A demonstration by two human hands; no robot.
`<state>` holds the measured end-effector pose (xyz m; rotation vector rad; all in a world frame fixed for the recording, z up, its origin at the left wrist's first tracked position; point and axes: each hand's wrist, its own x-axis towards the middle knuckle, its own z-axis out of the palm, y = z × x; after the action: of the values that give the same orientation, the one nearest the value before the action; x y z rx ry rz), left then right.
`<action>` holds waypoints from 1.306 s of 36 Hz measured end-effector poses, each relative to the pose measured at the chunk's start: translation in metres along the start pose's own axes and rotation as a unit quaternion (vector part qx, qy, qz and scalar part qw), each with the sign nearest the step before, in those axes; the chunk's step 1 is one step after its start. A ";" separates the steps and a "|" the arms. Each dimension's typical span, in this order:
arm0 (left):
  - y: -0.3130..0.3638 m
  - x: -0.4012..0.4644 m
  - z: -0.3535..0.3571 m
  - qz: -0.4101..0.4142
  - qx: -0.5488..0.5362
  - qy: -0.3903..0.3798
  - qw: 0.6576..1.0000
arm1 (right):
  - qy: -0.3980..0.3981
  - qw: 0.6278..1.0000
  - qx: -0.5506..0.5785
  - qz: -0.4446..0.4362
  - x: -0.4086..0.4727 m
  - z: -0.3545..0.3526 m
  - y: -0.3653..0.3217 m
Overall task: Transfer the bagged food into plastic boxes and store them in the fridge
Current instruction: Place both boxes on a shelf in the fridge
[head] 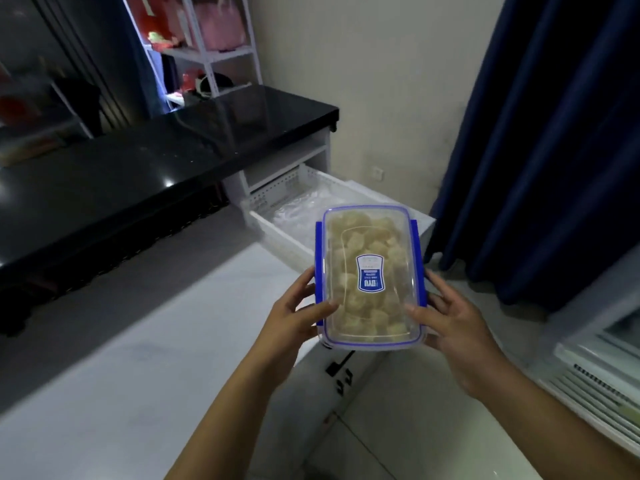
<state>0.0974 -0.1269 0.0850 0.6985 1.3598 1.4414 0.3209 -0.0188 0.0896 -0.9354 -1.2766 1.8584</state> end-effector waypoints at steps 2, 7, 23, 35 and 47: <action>-0.006 0.008 0.037 -0.003 0.004 -0.035 0.999 | 0.034 0.999 0.002 -0.016 -0.013 -0.034 -0.008; -0.025 0.031 0.138 -0.037 0.005 -0.111 0.993 | 0.105 0.994 0.021 -0.034 -0.049 -0.129 -0.024; -0.099 0.080 0.437 -0.075 0.097 -0.315 0.941 | 0.360 0.926 0.078 -0.077 -0.147 -0.377 -0.037; -0.130 0.182 0.585 -0.119 0.113 -0.416 0.894 | 0.444 0.886 0.094 -0.094 -0.109 -0.504 -0.060; -0.149 0.264 0.690 -0.173 0.111 -0.407 0.890 | 0.476 0.873 0.093 -0.046 -0.059 -0.600 -0.088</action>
<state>0.6701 0.3595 0.0255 1.0018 0.9052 0.5790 0.8741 0.2293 0.0288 -1.3917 -0.4993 1.1188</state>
